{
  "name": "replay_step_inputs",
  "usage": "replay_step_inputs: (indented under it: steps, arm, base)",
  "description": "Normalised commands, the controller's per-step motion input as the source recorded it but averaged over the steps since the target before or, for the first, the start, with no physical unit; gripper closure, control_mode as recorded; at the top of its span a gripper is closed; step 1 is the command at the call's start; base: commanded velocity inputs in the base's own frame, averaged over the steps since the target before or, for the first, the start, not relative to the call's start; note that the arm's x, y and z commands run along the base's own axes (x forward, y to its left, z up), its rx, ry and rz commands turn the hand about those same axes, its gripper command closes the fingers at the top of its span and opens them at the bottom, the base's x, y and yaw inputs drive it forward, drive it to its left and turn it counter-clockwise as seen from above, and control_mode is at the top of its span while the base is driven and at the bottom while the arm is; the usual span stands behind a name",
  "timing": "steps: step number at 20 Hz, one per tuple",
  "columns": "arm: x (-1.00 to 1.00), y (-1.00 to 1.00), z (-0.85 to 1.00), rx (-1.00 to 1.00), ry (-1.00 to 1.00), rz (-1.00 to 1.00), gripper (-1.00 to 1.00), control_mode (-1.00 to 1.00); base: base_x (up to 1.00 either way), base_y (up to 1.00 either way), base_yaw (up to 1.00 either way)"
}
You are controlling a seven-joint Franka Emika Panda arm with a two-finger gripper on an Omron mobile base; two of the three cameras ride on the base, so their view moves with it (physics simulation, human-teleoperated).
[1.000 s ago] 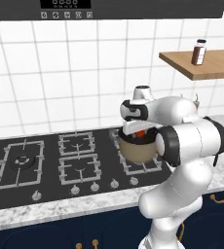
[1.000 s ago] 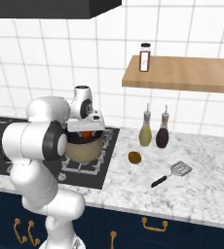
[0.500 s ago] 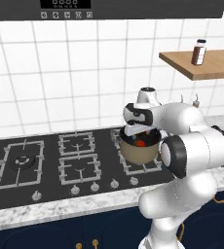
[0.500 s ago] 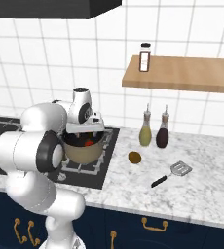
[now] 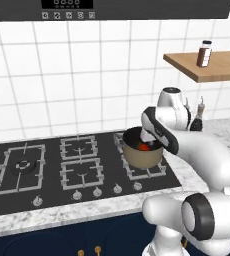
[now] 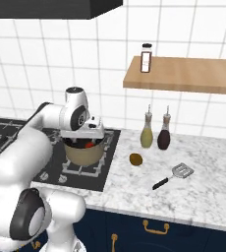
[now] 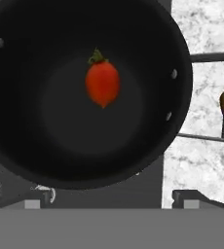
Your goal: Put the tomato and avocado in the pot. Retrieve the spatula and lightly stir the vegetables in the pot.
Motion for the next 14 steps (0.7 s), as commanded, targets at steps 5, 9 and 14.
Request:
replay_step_inputs:
  steps: [5,9,14]
  arm:
    - [-0.75,-0.61,-0.04,0.03,0.00,-0.02,-1.00,-1.00]
    - [-0.11,-0.64,-0.22,0.00,0.00,0.00,-1.00,-1.00]
    - [0.00,-0.69,-0.21,0.02,0.01,0.06,-1.00,-1.00]
  base:
    - [0.00,0.00,0.00]
    - [0.00,0.00,0.00]
    - [0.00,0.00,0.00]
